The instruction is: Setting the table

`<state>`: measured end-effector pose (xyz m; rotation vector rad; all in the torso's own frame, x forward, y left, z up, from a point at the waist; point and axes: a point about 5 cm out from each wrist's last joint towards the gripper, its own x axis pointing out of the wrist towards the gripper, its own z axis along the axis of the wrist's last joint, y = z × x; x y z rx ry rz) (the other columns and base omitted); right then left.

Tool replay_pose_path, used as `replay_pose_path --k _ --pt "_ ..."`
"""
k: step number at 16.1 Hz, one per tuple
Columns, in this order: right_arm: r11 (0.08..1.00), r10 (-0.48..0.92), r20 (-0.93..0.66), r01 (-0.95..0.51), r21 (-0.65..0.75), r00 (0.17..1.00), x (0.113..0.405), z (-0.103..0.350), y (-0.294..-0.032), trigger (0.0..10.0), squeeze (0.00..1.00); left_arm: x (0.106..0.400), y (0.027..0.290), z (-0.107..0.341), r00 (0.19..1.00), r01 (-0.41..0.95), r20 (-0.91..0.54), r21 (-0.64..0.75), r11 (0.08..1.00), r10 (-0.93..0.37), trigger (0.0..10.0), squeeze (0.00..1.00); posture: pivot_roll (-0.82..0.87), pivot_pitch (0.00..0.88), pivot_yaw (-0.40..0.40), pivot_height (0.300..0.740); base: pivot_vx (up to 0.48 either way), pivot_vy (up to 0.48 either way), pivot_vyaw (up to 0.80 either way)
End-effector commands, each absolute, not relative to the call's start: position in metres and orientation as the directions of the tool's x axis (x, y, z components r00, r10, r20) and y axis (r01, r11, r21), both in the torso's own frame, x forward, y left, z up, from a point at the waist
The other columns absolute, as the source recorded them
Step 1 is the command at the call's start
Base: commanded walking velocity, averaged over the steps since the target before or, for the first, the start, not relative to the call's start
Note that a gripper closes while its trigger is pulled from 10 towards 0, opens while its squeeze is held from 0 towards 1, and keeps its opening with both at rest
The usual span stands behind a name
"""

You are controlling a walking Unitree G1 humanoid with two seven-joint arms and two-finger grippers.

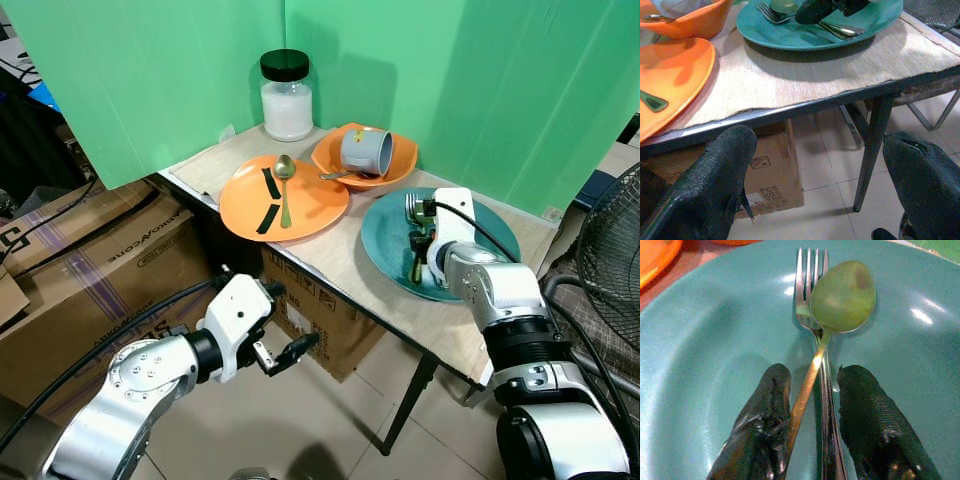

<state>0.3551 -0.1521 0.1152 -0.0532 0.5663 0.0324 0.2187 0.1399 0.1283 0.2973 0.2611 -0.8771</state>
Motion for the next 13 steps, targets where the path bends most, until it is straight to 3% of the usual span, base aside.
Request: replay_pose_path --k 1,13 --pt "0.997 0.012 -0.533 -0.049 -0.056 0.846 0.3584 0.1187 -0.1528 0.0 0.0 0.218 0.1405 0.1263 0.614 0.782 -0.356 0.153 0.604 -0.704 10.0 0.0 0.14 0.0 -0.005 0.74 0.0 0.0 0.0" --pt "0.997 0.01 -0.542 -0.047 -0.054 0.84 0.3587 0.1145 -0.1554 0.0 0.0 0.2162 0.1413 0.1243 0.613 0.783 -0.366 0.162 0.601 -0.7 10.0 0.0 0.14 0.0 -0.005 0.74 0.0 0.0 0.0"
